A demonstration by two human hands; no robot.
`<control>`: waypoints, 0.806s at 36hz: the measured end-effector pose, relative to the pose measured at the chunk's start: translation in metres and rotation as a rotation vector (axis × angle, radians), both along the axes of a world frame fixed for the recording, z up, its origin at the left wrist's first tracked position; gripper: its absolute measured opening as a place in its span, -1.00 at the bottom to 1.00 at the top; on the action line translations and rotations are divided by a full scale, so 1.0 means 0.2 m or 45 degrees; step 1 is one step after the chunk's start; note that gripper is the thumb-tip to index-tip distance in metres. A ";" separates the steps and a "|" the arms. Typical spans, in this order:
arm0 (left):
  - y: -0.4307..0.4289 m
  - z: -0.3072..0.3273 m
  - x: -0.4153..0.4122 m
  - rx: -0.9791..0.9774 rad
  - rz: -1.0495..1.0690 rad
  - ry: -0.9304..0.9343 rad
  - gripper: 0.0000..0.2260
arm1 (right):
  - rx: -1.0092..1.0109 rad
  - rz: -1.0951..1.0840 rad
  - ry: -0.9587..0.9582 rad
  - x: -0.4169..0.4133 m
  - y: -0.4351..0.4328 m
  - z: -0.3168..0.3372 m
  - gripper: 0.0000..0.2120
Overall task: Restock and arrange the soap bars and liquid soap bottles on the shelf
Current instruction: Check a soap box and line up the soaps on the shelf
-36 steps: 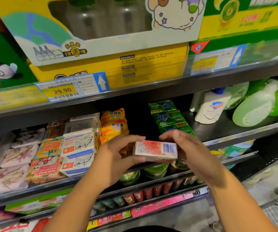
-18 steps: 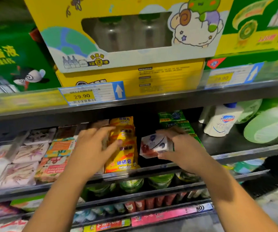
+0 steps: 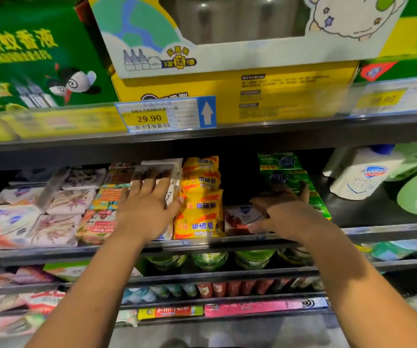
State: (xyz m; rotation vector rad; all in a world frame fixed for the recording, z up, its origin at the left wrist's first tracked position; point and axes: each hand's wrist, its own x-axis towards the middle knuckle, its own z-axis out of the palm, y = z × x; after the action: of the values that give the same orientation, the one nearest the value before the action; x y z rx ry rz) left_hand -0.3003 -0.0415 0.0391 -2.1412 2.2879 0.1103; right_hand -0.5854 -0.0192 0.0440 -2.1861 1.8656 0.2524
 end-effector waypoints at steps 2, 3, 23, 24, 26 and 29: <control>0.00 0.00 0.00 -0.005 0.000 -0.006 -0.39 | -0.015 0.000 -0.025 0.02 -0.02 -0.01 -0.36; 0.00 -0.01 0.00 -0.002 0.003 -0.002 -0.38 | -0.033 0.004 -0.034 0.03 -0.02 -0.02 -0.36; -0.02 0.02 0.00 0.077 -0.004 0.016 -0.42 | 0.107 -0.023 -0.271 0.04 0.00 -0.10 -0.15; -0.02 0.03 0.00 0.094 -0.007 0.007 -0.42 | 0.101 -0.033 -0.291 0.03 0.00 -0.10 -0.16; -0.04 0.04 0.00 0.133 -0.026 0.004 -0.41 | 0.091 -0.080 -0.329 0.03 0.02 -0.09 -0.24; -0.05 0.05 0.00 0.222 -0.018 -0.005 -0.40 | -0.066 -0.153 -0.316 0.05 0.01 -0.04 -0.42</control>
State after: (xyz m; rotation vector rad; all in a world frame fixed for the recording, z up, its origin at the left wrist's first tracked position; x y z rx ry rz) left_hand -0.3004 -0.0512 0.0483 -2.0380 2.2003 0.2939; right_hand -0.5759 -0.0171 0.0351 -2.0207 1.8712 -0.0876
